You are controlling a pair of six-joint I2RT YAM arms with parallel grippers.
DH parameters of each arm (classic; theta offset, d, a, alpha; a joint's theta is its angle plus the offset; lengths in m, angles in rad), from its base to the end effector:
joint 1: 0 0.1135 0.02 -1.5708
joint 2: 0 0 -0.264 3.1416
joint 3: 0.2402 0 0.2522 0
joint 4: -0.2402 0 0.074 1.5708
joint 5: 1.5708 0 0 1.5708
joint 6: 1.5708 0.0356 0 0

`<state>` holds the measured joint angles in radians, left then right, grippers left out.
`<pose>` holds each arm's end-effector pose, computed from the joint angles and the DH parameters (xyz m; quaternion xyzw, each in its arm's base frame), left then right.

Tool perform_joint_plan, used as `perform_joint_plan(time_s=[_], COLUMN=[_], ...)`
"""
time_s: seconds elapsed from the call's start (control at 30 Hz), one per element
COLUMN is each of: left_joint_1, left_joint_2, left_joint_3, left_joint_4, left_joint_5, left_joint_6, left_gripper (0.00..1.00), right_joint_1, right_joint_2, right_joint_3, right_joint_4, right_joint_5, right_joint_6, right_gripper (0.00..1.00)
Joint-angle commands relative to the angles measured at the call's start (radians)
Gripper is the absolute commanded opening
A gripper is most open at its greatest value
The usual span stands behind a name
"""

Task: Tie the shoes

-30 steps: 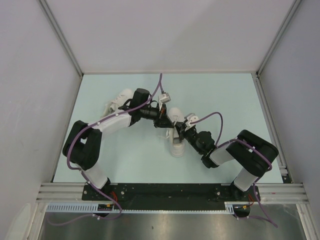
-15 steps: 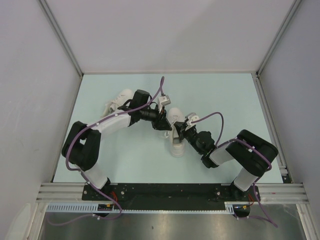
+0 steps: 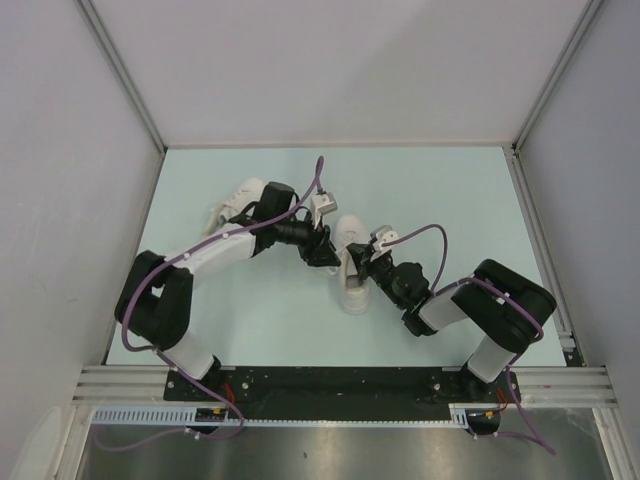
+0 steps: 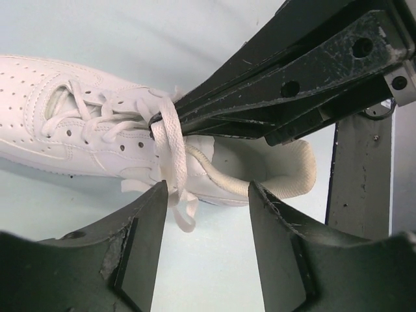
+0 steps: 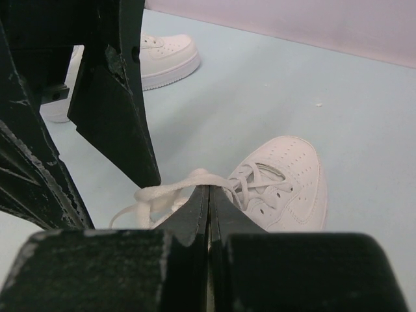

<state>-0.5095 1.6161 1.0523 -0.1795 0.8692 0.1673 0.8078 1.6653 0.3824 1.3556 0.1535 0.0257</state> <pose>0.2857 -0.1908 0.2314 0.4354 0.7272 -0.4420 0.2937 0.1981 0.1993 0.1664 -0.2069 0.6491 0.2478 0.6888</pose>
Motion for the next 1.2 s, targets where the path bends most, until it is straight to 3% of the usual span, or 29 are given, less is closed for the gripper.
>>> perform_joint_plan(time_s=[0.0,0.37,0.47,0.6,1.17], left_joint_1=[0.023,0.111,0.111,0.086,0.02], left_joint_2=[-0.064,-0.062,-0.004,0.089,0.105], left_joint_3=[-0.006,0.031,0.077,0.159,0.144], left_joint_4=[0.018,0.041,0.104,0.109,0.078], left_joint_5=[0.008,0.015,-0.022,-0.016,0.011], left_joint_6=[0.005,-0.063,-0.144,-0.16,-0.133], left_gripper=[0.59,0.53,0.45,0.43,0.44], right_joint_1=[0.01,0.008,0.007,0.005,0.002], right_joint_2=[0.01,0.011,0.01,0.011,0.008], right_joint_3=[0.015,0.013,0.013,0.012,0.012], right_joint_4=[0.238,0.238,0.24,0.237,0.24], right_joint_5=[0.008,0.0,-0.003,-0.006,-0.015], right_joint_6=[-0.01,-0.018,-0.023,-0.023,-0.023], right_gripper=[0.0,0.0,0.0,0.0,0.0])
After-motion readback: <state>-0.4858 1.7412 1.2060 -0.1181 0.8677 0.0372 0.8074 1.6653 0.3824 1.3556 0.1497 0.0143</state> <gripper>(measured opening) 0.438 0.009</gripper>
